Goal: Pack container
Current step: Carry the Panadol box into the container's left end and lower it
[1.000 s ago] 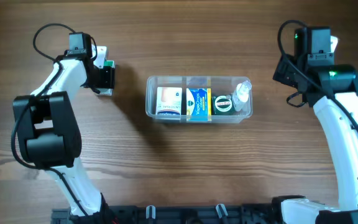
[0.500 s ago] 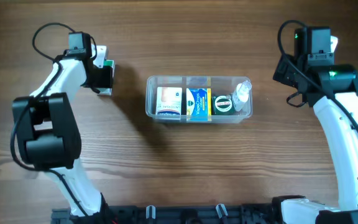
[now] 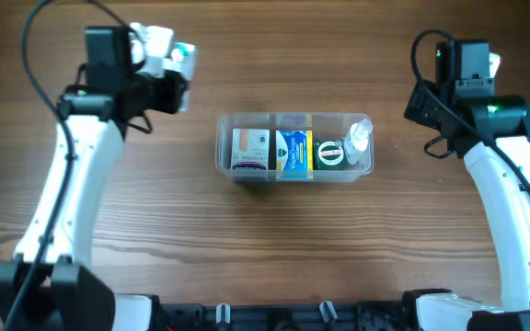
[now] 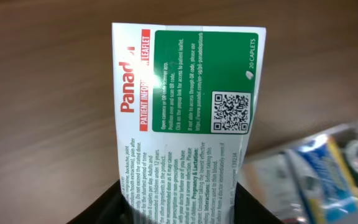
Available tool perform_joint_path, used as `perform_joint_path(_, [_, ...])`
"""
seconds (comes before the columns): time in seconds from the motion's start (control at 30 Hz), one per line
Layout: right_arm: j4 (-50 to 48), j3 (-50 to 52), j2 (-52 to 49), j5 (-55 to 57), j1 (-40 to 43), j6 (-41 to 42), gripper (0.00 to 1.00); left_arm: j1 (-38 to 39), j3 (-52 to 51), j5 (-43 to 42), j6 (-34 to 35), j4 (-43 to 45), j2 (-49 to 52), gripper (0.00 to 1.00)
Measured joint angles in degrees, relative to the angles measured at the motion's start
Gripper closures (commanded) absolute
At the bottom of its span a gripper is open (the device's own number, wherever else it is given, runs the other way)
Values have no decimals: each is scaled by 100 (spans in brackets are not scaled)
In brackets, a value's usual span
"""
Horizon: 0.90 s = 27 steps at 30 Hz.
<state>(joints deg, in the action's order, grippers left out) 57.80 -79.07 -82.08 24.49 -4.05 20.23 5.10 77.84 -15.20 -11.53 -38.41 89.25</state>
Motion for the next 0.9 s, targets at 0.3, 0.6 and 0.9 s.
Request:
perform_joint_path(0.3, [0, 0, 0, 0, 0, 0, 0, 1856, 0, -101, -651, -632, -195, 52])
perform_joint_path(0.6, [0, 0, 0, 0, -2, 0, 0, 2249, 0, 33, -2033, -1239, 361, 46])
perform_joint_path(0.9, [0, 0, 0, 0, 0, 0, 0, 2249, 0, 74, -2444, -979, 1198, 45])
